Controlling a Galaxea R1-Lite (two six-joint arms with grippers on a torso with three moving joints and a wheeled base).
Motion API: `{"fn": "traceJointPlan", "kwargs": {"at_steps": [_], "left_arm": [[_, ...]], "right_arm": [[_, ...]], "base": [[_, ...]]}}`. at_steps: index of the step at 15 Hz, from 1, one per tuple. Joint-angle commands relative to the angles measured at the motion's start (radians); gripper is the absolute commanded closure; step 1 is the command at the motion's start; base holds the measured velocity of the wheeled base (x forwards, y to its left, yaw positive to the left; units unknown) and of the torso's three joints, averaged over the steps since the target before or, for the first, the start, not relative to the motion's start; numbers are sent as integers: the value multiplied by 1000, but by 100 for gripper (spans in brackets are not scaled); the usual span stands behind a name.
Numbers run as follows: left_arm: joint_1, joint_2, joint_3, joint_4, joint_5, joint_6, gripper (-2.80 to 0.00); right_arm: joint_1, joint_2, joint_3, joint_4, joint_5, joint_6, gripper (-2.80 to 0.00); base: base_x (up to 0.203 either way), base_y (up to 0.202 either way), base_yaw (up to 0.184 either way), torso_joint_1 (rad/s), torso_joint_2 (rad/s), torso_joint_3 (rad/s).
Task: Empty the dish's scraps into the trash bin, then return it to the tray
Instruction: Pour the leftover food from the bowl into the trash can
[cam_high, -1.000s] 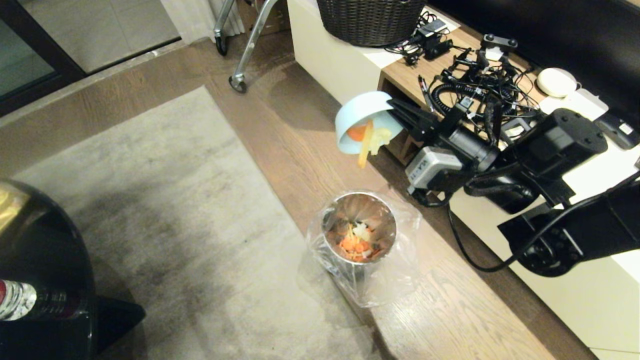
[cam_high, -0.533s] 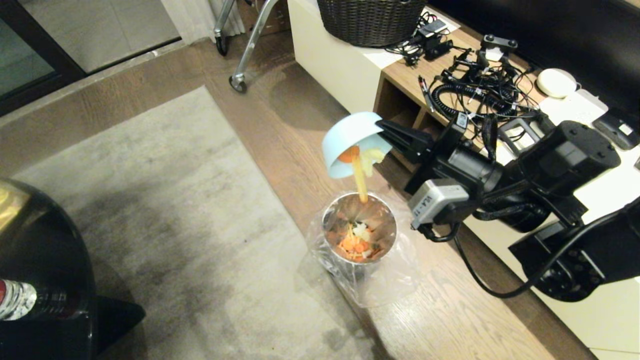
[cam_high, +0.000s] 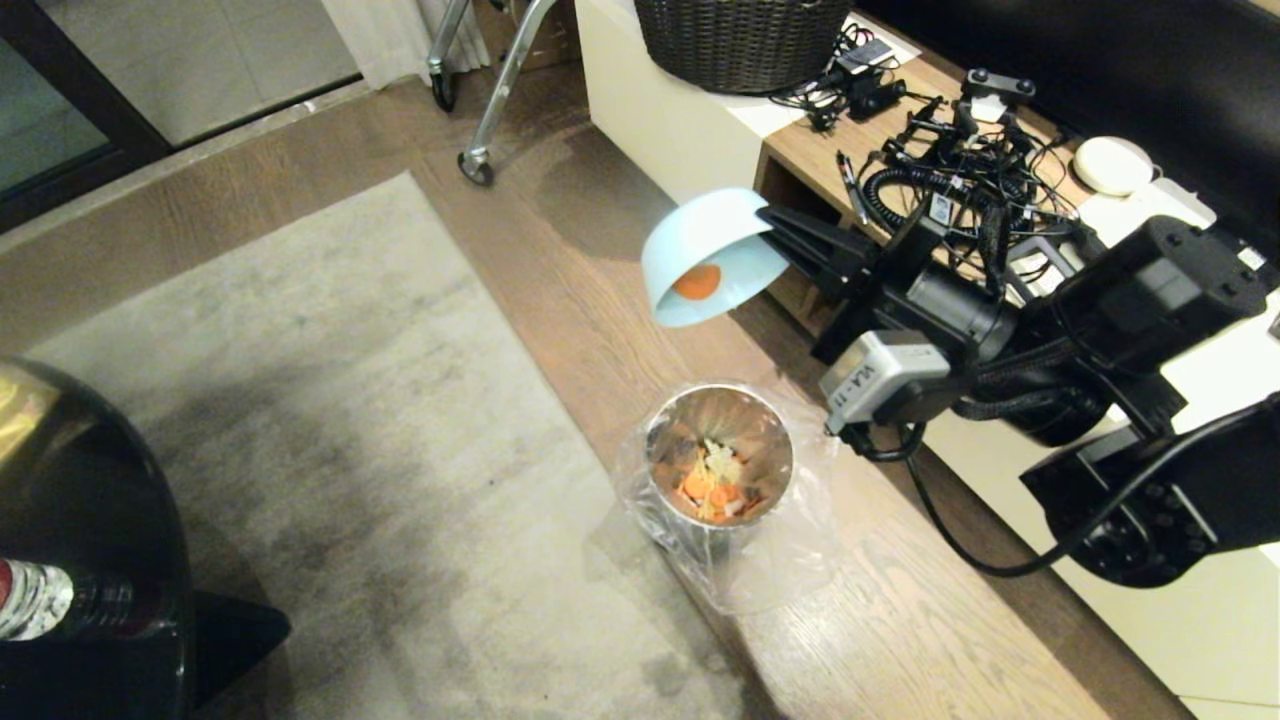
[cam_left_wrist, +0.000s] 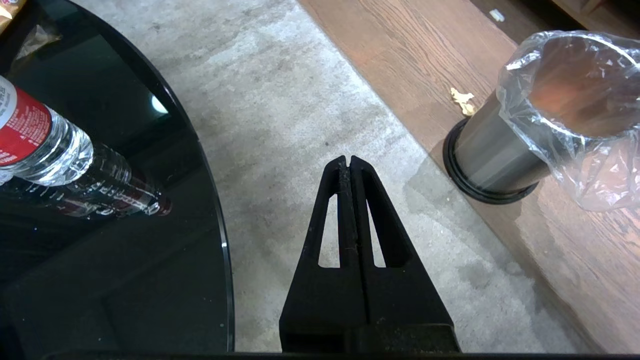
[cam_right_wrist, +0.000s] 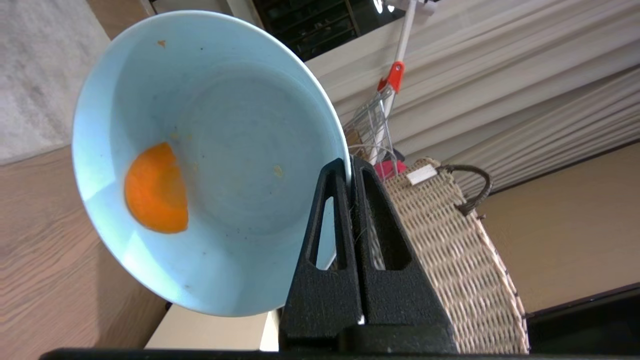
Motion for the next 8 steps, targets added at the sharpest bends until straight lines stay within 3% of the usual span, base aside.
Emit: {"fn": "traceJointPlan", "kwargs": {"at_steps": [1,8], "left_arm": [[0,0,0,0,1,0,0],[0,0,0,0,1,0,0]], "right_arm": [[1,-19,18,-48,3,-8,0],[14,-96,42,-48,3,8,0]], "base": [[0,0,0,0,0,0],[0,0,0,0,0,0]]}}
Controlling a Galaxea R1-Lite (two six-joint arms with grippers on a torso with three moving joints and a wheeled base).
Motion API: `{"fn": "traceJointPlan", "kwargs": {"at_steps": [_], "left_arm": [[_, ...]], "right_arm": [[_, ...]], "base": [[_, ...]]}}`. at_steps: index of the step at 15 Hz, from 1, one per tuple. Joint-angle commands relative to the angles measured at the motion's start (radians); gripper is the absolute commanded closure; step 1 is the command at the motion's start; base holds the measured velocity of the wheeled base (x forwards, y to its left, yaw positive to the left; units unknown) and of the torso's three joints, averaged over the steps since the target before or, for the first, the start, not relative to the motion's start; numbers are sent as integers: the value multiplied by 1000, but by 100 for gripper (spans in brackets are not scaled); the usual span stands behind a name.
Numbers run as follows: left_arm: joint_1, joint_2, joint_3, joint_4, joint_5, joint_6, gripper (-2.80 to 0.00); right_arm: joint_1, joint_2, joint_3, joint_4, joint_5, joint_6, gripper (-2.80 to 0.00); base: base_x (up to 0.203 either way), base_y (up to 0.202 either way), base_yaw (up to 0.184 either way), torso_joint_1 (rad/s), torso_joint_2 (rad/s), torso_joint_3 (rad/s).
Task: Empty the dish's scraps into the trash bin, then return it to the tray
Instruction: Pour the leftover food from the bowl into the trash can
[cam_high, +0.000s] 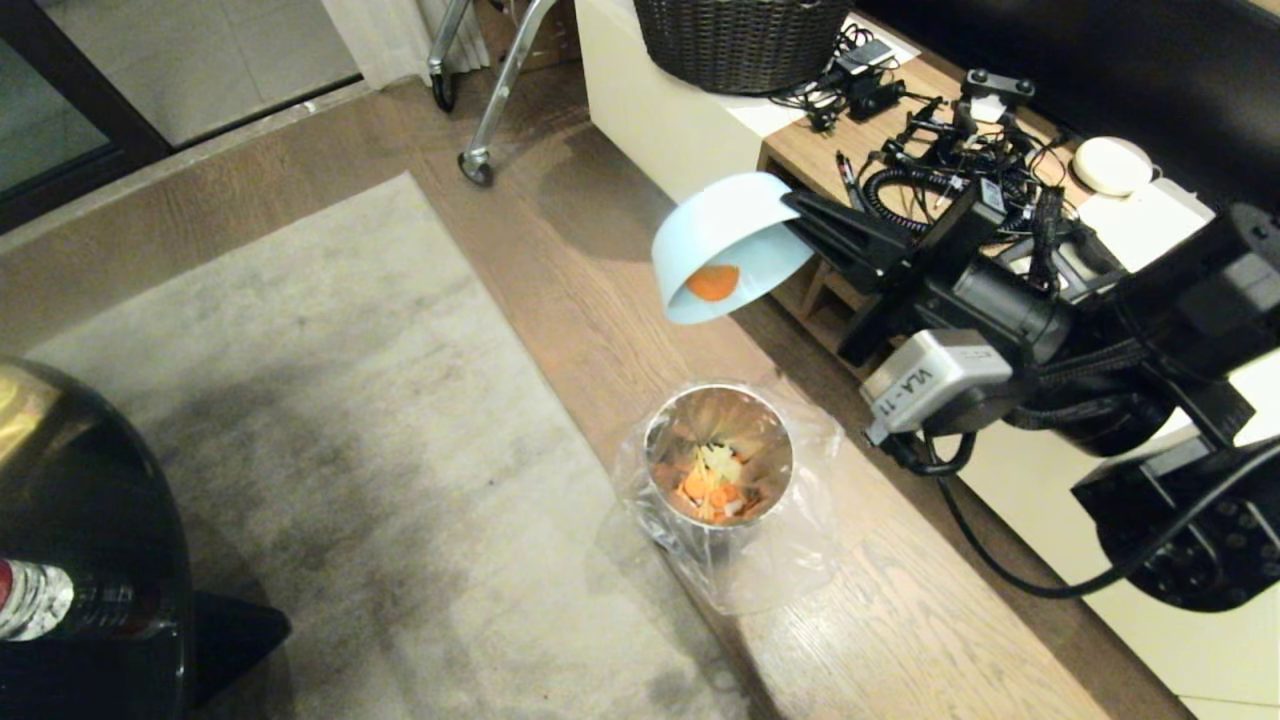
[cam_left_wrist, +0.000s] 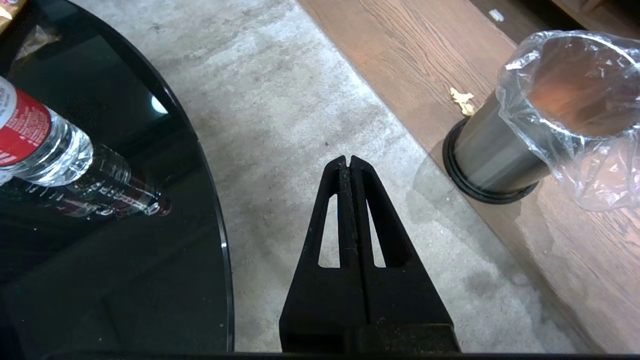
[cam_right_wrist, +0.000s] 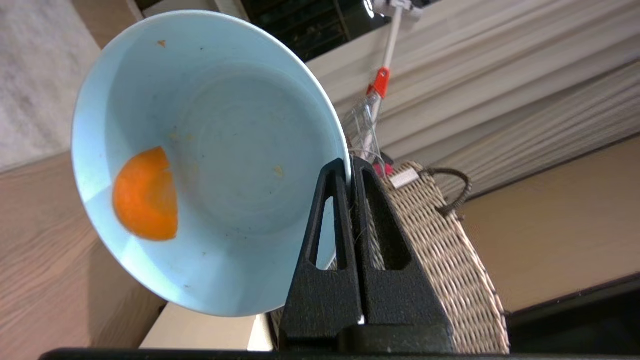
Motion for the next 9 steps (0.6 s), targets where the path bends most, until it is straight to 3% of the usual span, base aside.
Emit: {"fn": "traceJointPlan", "kwargs": {"at_steps": [1,9], "left_arm": [[0,0,0,0,1,0,0],[0,0,0,0,1,0,0]], "right_arm": [[16,-10,-49,-48,0,-1,0],[27,37,-185,-48,-54,55,0]], "base": [[0,0,0,0,0,0],[0,0,0,0,0,0]]}}
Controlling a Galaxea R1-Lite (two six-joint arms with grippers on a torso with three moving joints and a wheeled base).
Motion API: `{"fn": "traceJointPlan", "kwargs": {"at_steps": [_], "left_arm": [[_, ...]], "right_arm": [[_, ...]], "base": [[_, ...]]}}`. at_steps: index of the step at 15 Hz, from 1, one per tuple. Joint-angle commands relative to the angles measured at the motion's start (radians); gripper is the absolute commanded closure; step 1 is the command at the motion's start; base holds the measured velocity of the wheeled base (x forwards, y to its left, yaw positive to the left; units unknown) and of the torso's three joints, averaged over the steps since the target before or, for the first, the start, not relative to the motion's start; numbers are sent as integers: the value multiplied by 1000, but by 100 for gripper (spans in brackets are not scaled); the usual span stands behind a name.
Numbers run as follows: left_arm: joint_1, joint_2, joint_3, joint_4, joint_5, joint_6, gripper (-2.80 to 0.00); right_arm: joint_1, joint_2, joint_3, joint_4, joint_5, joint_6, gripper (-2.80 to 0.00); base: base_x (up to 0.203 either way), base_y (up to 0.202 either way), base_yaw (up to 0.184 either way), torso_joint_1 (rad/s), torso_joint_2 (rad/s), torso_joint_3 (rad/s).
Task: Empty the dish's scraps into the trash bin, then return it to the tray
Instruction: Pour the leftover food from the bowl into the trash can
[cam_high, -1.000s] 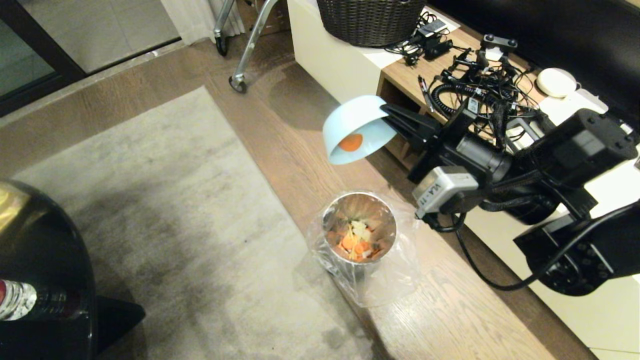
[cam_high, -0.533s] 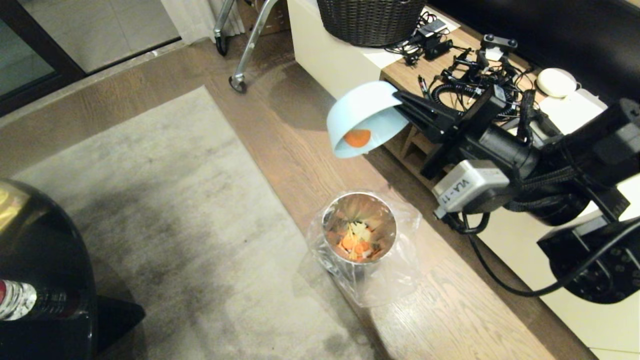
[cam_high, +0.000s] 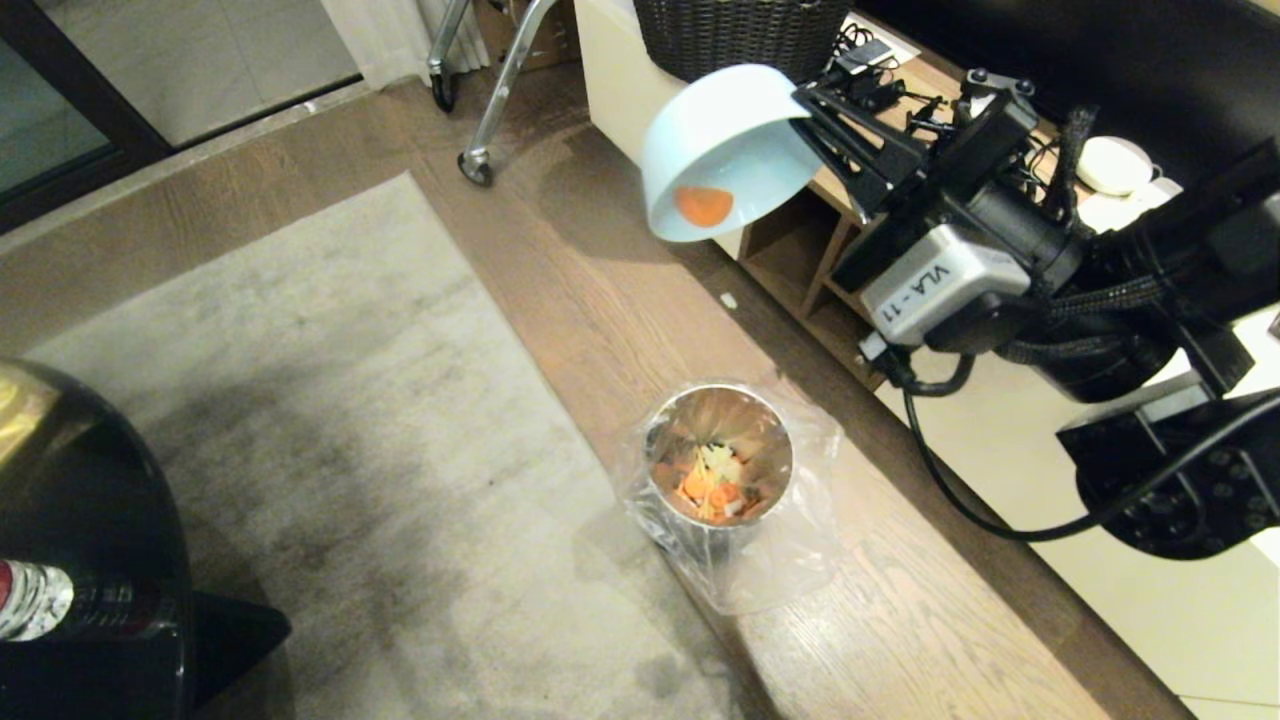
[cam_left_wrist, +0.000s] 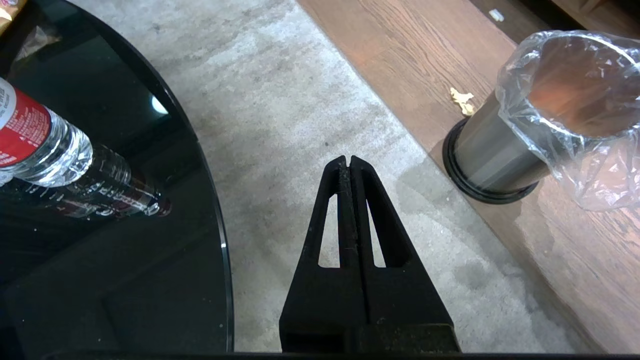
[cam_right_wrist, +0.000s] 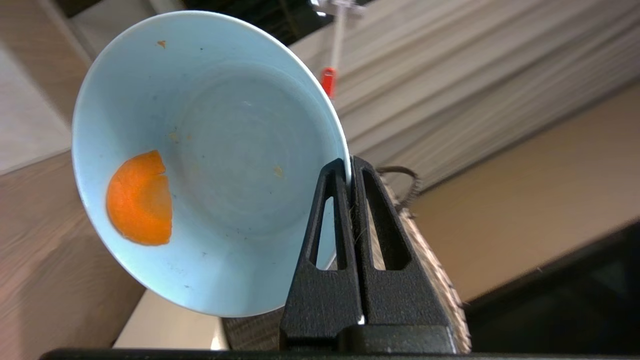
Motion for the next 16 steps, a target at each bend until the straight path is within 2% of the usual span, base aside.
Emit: {"fn": "traceJointPlan", "kwargs": {"at_steps": [1,12,16], "left_arm": [[0,0,0,0,0,0,0],[0,0,0,0,0,0,0],[0,0,0,0,0,0,0]], "right_arm": [[0,22,-17,-47,-6,-1,0],[17,-15,-14,-47,-26,27,0],[63,-33,-91,-47,-47,39,0]], "base": [[0,0,0,0,0,0],[0,0,0,0,0,0],[0,0,0,0,0,0]]}}
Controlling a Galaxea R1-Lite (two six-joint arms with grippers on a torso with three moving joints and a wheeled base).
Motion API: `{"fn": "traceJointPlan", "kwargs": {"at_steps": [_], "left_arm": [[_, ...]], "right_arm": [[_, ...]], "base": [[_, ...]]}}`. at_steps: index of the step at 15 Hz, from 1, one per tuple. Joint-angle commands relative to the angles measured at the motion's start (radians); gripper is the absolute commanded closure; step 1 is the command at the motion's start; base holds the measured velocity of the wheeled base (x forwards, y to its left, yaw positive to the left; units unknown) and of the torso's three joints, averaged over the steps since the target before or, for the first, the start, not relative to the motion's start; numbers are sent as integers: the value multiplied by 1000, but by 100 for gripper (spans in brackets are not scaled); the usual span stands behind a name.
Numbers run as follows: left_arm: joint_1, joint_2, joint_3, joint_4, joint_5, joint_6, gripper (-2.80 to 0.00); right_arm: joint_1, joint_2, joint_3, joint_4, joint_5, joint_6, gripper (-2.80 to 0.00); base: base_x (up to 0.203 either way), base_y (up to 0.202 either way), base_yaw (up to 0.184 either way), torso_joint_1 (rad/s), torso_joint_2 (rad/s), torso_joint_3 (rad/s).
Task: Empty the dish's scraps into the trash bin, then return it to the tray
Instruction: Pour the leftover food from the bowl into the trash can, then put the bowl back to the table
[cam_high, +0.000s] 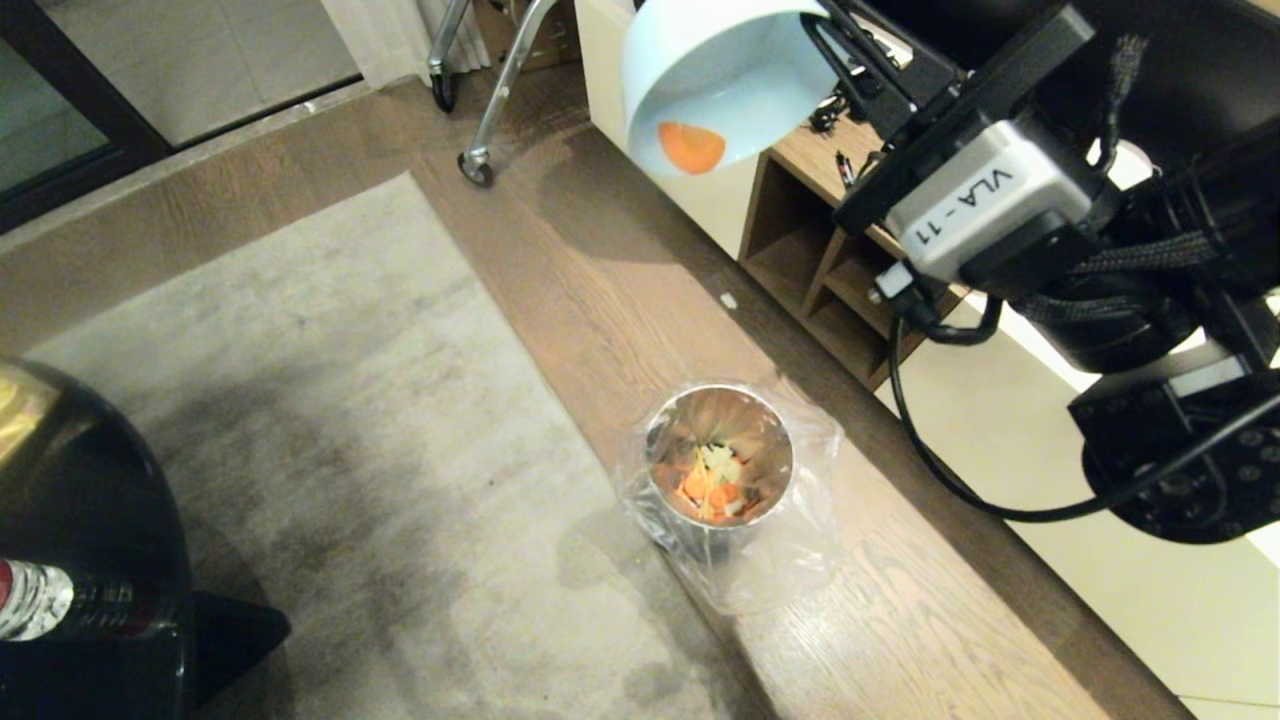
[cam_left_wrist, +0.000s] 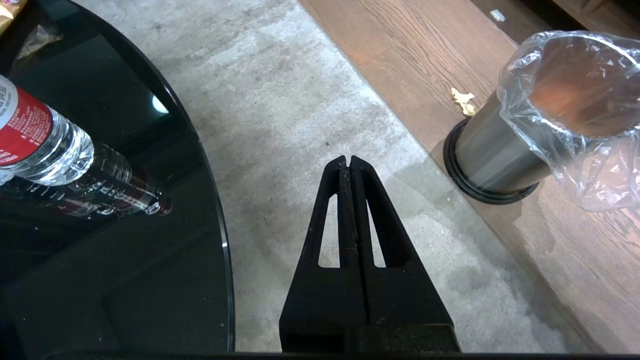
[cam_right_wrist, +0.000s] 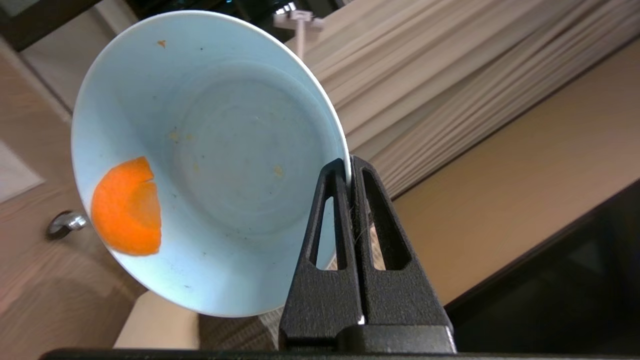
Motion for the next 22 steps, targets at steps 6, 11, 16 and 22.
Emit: {"fn": "traceJointPlan", "kwargs": {"at_steps": [6,11,16,22], "left_arm": [[0,0,0,0,0,0,0],[0,0,0,0,0,0,0],[0,0,0,0,0,0,0],[0,0,0,0,0,0,0]], "right_arm": [[9,-9,-18,-47,4,-9,0],[9,-13,14,-47,4,-13,0],[9,-19,47,-47,2,-14,0],[8,-18,140,-47,-78,1,0]], "base": [[0,0,0,0,0,0],[0,0,0,0,0,0],[0,0,0,0,0,0],[0,0,0,0,0,0]]}}
